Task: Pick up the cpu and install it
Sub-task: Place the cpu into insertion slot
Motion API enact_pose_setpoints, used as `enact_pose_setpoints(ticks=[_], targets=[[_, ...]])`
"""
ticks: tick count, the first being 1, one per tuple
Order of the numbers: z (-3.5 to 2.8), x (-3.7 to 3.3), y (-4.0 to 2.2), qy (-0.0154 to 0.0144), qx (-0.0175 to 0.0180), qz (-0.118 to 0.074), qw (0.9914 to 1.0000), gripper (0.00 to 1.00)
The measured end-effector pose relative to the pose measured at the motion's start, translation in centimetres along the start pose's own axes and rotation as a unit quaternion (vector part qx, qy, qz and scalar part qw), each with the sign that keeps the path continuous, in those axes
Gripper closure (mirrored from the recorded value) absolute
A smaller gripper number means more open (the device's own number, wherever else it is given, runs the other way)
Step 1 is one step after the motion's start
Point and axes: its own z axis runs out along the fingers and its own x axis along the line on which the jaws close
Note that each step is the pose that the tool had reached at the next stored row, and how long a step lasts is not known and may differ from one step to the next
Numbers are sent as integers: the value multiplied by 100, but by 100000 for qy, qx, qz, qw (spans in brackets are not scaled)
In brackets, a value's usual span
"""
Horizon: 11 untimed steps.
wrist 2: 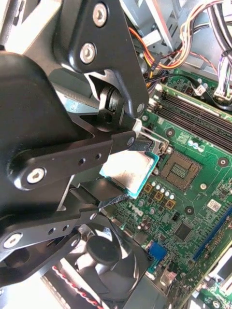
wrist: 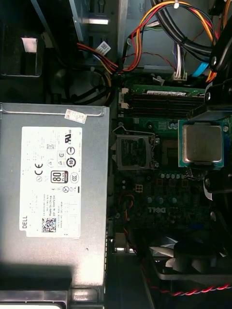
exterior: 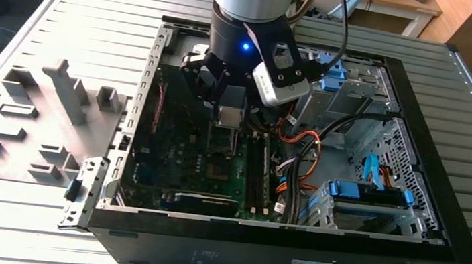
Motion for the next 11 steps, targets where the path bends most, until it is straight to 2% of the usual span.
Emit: enact_pose_setpoints(ticks=[8, 11], targets=[[2, 0, 0, -1, 1, -2, 100000, 53], [28, 1, 1, -3, -2, -2, 100000, 53]])
